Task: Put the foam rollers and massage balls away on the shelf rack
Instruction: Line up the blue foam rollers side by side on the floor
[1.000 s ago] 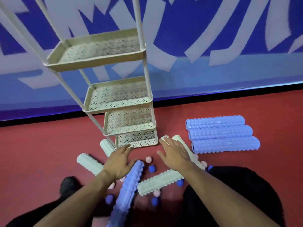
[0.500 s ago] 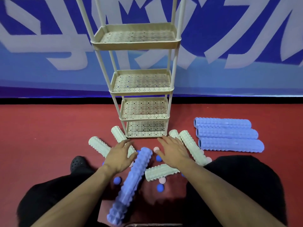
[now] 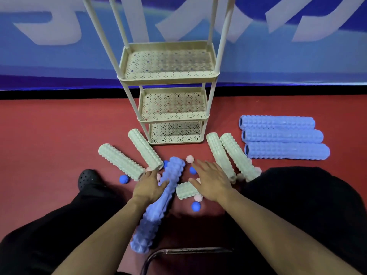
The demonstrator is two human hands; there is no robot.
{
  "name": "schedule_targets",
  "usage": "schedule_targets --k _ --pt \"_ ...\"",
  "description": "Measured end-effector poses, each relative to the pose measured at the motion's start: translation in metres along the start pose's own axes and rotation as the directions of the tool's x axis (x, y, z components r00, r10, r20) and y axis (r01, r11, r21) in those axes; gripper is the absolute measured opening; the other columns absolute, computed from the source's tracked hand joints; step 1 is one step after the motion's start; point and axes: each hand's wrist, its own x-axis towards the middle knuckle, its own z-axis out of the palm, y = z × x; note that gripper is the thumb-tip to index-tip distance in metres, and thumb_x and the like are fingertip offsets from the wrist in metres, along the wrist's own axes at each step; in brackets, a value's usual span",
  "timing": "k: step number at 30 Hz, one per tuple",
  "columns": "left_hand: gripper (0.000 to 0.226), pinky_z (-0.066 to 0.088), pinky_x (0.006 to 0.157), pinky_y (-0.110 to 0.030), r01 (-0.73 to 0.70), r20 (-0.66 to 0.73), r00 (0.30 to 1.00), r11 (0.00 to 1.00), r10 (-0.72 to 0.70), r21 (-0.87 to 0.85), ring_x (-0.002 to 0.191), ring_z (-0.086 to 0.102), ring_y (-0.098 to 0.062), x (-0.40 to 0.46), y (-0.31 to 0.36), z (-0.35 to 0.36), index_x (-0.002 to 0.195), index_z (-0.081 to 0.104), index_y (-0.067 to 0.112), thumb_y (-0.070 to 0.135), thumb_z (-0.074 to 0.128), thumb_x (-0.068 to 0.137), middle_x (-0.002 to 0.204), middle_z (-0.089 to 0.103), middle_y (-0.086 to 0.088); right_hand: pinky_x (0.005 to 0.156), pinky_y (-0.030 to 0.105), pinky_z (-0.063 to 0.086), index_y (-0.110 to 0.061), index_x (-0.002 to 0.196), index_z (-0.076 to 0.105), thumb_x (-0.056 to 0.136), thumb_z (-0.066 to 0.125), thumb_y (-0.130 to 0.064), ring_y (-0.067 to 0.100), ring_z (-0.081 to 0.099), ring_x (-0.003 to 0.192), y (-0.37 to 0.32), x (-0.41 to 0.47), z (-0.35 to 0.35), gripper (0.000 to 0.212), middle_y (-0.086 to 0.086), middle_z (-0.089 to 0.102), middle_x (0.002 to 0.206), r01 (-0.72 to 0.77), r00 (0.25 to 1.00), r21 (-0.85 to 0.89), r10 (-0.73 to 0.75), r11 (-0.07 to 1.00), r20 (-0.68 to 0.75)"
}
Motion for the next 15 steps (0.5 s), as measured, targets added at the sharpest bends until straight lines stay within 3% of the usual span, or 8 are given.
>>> schedule_targets --k 6,9,11,15 --pt "0.078 0.038 0.105 -0.037 0.225 0.212 0.955 0.972 -0.206 -0.068 0.134 0.048 -0.033 0.045 -0.025 0.062 0.153 0.031 0.010 0.055 0.058 0.095 0.152 0.043 -0.015 0.126 0.040 0.012 -0.027 0.158 0.028 0.099 0.029 -0.062 0.024 0.030 0.148 0.016 0.032 0.022 0.069 -0.002 0.027 0.165 -0.031 0.998 -0.022 0.033 0.999 0.062" --pt "0.087 0.039 0.107 -0.040 0.269 0.254 0.936 0.961 -0.244 -0.067 0.135 0.048 -0.036 0.064 -0.038 0.086 0.156 0.025 0.008 0.055 0.062 0.093 0.153 0.041 -0.018 0.126 0.040 0.014 -0.025 0.158 0.028 0.100 0.031 -0.061 0.024 0.030 0.148 0.024 0.052 0.035 0.069 -0.003 0.027 0.165 -0.045 0.994 -0.008 0.046 0.999 0.095" --pt "0.090 0.041 0.107 -0.043 0.293 0.293 0.920 0.954 -0.262 -0.068 0.133 0.049 -0.037 0.077 -0.050 0.100 0.155 0.027 0.009 0.057 0.065 0.089 0.151 0.041 -0.019 0.125 0.040 0.015 -0.025 0.159 0.028 0.094 0.019 -0.066 0.023 0.029 0.148 0.026 0.062 0.043 0.077 -0.003 0.027 0.165 -0.048 0.991 -0.007 0.048 0.999 0.121" --pt "0.099 0.038 0.110 -0.045 0.338 0.325 0.897 0.938 -0.299 -0.069 0.134 0.046 -0.039 0.089 -0.058 0.118 0.153 0.025 0.006 0.061 0.067 0.083 0.148 0.040 -0.022 0.125 0.039 0.016 -0.026 0.159 0.025 0.101 0.036 -0.058 0.025 0.030 0.148 0.032 0.074 0.060 0.067 -0.002 0.025 0.166 -0.043 0.986 -0.005 0.043 0.999 0.159"
